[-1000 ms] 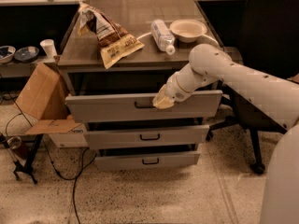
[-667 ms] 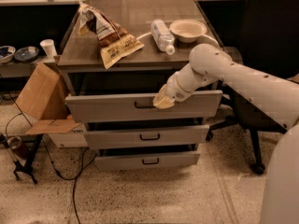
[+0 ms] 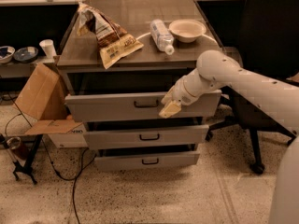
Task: Close top drawer
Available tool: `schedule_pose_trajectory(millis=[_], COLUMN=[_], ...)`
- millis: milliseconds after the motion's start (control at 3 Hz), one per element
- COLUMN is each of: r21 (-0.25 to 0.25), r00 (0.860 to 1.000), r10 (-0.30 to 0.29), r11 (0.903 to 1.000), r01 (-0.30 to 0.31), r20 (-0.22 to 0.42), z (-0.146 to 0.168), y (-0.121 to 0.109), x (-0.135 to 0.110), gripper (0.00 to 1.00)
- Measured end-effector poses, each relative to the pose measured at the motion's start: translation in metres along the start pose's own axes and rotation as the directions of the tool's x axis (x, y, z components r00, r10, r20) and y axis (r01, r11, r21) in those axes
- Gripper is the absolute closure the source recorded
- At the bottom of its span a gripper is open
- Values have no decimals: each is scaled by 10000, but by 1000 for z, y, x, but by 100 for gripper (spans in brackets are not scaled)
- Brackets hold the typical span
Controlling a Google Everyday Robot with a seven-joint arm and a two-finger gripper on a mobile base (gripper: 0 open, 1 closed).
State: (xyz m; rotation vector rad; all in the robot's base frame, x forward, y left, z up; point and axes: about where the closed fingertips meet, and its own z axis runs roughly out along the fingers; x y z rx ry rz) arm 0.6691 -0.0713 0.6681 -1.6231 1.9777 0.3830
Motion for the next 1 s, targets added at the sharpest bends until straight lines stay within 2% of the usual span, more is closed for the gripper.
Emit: schedule_pose_trajectory(millis=[333, 1000], r21=[368, 455], r00=[9990, 9985], r10=[444, 545], r11=[9983, 9975], r01=[-446, -549], r20=[67, 94], z=[0, -1], y=[-5, 0], x=[14, 17], gripper=[0, 0])
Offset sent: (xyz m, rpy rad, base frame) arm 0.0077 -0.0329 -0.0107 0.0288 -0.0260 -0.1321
